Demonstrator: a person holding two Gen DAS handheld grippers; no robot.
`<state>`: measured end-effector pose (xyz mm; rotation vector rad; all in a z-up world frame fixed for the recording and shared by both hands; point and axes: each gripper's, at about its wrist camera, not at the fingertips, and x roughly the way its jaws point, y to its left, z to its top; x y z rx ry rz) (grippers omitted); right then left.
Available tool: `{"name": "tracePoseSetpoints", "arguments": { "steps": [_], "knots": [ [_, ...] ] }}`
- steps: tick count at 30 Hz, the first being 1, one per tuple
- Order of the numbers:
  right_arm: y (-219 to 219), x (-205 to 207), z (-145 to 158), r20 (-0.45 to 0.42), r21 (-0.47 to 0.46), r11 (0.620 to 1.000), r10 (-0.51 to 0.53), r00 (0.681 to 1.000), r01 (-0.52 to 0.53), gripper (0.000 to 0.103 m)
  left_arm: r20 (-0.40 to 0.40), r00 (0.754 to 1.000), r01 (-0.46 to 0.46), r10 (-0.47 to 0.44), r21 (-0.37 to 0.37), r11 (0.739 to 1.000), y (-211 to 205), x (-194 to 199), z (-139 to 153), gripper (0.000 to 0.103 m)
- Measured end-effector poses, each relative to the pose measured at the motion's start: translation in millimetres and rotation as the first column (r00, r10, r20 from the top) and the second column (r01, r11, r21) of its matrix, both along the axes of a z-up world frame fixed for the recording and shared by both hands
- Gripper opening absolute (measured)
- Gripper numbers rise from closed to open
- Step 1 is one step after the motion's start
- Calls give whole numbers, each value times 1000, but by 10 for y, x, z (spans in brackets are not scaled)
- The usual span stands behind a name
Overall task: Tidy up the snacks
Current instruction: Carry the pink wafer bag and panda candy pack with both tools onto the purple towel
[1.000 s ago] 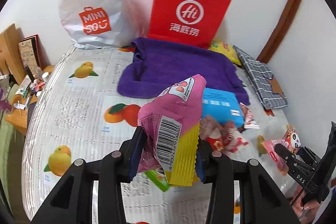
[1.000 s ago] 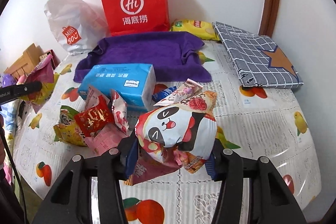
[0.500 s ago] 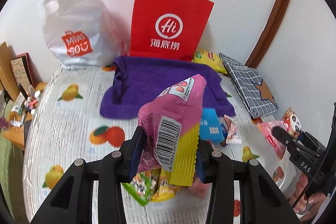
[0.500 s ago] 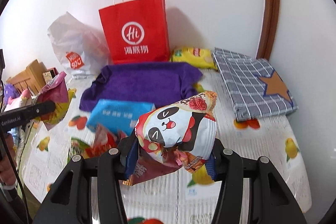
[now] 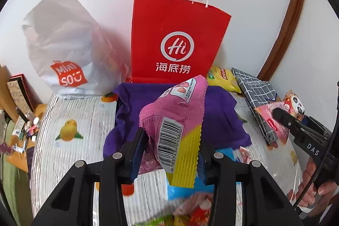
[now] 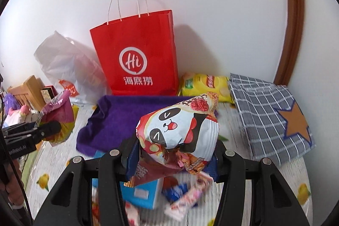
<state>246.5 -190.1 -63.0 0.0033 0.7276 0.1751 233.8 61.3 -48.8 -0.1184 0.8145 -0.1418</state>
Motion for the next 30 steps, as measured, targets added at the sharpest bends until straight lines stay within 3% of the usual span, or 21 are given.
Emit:
{"name": "tracePoseSetpoints", "arguments": {
  "steps": [15, 22, 30],
  "knots": [
    [65, 981, -393, -36, 2, 1000, -19, 999, 19, 52, -37, 999, 11, -11, 16, 1000, -14, 984, -268, 40],
    [70, 1295, -752, -91, 22, 1000, -18, 996, 20, 52, -91, 996, 7, -10, -24, 1000, 9, 1339, -633, 40],
    [124, 1500, -1118, -178, 4, 1000, 10, 984, -9, 52, -162, 987, 16, -17, -8, 1000, -16, 1482, -973, 40]
  ]
}}
